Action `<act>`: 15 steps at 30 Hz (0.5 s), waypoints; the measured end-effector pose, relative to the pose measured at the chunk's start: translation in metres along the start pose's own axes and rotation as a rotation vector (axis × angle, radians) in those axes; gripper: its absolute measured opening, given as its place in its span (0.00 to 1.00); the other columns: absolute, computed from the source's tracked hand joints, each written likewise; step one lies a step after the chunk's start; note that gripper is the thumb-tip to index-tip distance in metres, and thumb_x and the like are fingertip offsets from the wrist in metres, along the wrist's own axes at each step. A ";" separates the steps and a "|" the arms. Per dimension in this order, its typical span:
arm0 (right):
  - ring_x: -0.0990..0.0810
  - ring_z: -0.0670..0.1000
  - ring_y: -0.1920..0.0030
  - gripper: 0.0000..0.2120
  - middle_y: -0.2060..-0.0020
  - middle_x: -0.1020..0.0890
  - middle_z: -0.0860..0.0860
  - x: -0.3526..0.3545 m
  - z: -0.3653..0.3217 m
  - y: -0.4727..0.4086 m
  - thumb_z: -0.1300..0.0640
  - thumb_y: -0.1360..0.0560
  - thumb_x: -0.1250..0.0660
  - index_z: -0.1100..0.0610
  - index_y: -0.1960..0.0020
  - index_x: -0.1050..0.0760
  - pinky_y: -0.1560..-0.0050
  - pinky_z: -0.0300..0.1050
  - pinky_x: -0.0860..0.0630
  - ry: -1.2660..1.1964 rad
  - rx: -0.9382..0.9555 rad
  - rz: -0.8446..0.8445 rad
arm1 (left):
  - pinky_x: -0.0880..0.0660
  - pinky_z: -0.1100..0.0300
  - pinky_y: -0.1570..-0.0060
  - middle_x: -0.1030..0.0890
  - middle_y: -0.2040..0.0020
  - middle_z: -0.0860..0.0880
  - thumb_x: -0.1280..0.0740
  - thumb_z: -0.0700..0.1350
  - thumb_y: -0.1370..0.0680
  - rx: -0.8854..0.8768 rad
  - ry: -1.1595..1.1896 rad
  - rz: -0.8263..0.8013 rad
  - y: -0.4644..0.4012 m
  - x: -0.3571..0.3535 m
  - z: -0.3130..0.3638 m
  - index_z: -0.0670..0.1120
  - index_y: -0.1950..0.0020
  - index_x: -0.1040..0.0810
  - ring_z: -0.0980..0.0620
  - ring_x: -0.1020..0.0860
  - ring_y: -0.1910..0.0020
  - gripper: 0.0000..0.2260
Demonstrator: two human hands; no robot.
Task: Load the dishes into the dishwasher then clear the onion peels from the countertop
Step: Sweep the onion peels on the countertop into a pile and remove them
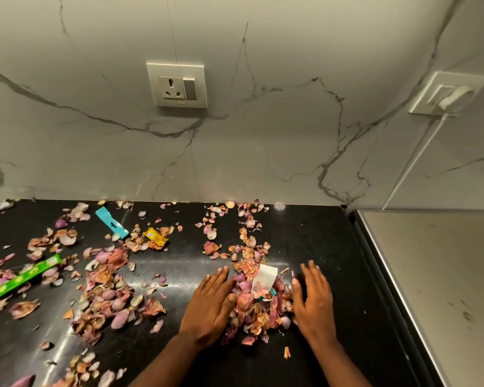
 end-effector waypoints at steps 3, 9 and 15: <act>0.51 0.47 0.17 0.38 0.17 0.47 0.49 -0.012 -0.003 -0.004 0.31 0.19 0.60 0.50 0.16 0.47 0.17 0.49 0.53 0.177 -0.026 -0.110 | 0.61 0.59 0.19 0.53 0.18 0.59 0.70 0.70 0.21 -0.014 0.028 0.020 0.001 0.003 0.002 0.63 0.19 0.50 0.64 0.58 0.18 0.32; 0.41 0.40 0.23 0.27 0.24 0.36 0.38 -0.010 -0.026 -0.002 0.35 0.17 0.49 0.38 0.19 0.41 0.22 0.47 0.39 -0.100 0.014 -0.312 | 0.57 0.59 0.19 0.47 0.19 0.60 0.69 0.70 0.20 -0.028 0.086 0.095 0.000 0.008 0.003 0.58 0.18 0.41 0.63 0.51 0.19 0.36; 0.27 0.29 0.36 0.23 0.30 0.25 0.41 -0.026 -0.046 -0.041 0.42 0.14 0.44 0.44 0.21 0.34 0.37 0.29 0.29 -0.238 0.063 -0.226 | 0.33 0.51 0.30 0.25 0.30 0.55 0.54 0.69 0.17 0.031 0.146 0.141 -0.020 0.024 0.002 0.56 0.20 0.37 0.57 0.30 0.32 0.29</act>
Point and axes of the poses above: each hand's wrist, its own y-axis away from the middle knuckle, its own x-axis out of the back of the hand, z = x × y, the point moved 3 cm from there along -y, towards the middle knuckle
